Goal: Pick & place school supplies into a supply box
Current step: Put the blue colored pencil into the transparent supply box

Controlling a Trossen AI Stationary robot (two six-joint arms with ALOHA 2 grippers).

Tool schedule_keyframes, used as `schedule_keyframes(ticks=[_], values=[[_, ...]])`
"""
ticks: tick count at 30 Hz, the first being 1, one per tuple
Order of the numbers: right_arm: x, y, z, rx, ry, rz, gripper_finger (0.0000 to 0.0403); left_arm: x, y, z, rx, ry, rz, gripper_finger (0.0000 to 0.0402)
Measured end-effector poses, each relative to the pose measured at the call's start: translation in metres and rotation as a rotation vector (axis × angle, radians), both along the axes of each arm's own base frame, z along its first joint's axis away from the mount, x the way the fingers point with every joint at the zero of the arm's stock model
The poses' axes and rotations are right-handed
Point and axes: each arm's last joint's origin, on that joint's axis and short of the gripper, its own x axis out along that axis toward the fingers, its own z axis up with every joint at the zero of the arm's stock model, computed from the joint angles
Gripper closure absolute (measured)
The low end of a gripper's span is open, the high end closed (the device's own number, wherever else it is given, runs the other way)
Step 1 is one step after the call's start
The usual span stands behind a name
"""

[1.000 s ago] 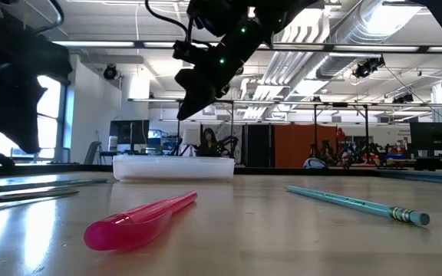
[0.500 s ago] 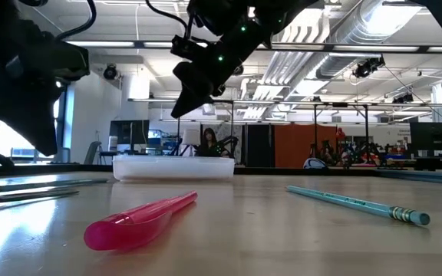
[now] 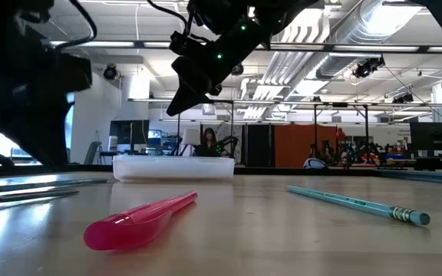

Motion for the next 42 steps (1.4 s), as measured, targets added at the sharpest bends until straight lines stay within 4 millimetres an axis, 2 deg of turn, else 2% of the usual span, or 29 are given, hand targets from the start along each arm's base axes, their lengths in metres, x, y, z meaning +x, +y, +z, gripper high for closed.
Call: schedule_keyframes(ticks=[4,15,26,34,39,42], values=[[0.0,0.0,0.0,0.0,0.0,0.0,0.0379,0.006,-0.002,-0.018,0.07,0.003,0.024,0.0231],[0.0,0.0,0.0,0.004,0.001,-0.003,0.0377,0.012,-0.003,-0.063,0.243,-0.047,0.195,0.0266],[0.0,0.0,-0.001,0.007,0.004,-0.005,0.0375,0.013,0.001,-0.063,0.226,-0.05,0.244,0.027],[0.0,0.0,-0.001,0.008,0.004,-0.006,0.0378,0.017,0.003,-0.065,0.263,-0.218,0.334,0.0271],[0.0,0.0,-0.001,0.007,0.004,-0.005,0.0379,0.016,0.002,-0.076,0.273,-0.175,0.334,0.0271],[0.0,0.0,0.0,0.007,0.003,-0.005,0.0379,0.017,0.002,-0.084,0.314,-0.22,0.351,0.0271]])
